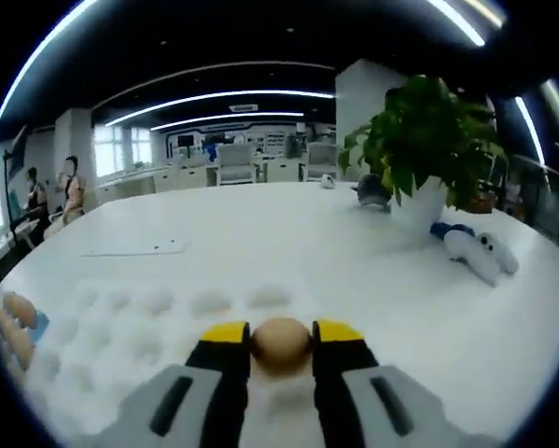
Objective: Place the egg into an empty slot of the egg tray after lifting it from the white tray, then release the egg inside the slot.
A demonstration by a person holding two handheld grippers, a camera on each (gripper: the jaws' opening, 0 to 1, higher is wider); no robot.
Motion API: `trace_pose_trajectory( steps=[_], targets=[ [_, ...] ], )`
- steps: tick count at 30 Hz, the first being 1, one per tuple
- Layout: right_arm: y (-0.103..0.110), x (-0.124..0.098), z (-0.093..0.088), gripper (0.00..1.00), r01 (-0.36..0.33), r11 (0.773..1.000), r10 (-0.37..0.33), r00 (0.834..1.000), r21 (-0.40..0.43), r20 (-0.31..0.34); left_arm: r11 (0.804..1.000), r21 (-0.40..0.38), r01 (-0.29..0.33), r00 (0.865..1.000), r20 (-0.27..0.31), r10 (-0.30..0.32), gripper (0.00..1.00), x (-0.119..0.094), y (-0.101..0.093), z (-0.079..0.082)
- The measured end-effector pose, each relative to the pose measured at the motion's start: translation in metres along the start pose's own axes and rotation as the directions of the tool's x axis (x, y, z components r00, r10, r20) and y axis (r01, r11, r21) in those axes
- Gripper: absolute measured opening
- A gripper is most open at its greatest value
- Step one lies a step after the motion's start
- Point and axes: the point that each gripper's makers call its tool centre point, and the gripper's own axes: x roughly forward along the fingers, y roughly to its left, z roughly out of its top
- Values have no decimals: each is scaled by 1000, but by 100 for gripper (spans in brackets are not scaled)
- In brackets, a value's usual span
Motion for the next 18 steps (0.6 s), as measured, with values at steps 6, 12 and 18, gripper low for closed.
trace_pose_trajectory(
  steps=[6,12,18],
  targets=[
    [14,-12,16,25,-46,999,45,998,19,40,1000,0,-1,1000,-6,1,85,1,0,-3],
    [53,-25,32,25,-157,987,155,985,28,78,1000,2,3,1000,-2,-3,85,1,-1,-1],
    [98,-31,40,26,-277,961,275,957,8,91,1000,4,6,1000,-3,-6,85,2,-1,0]
  ],
)
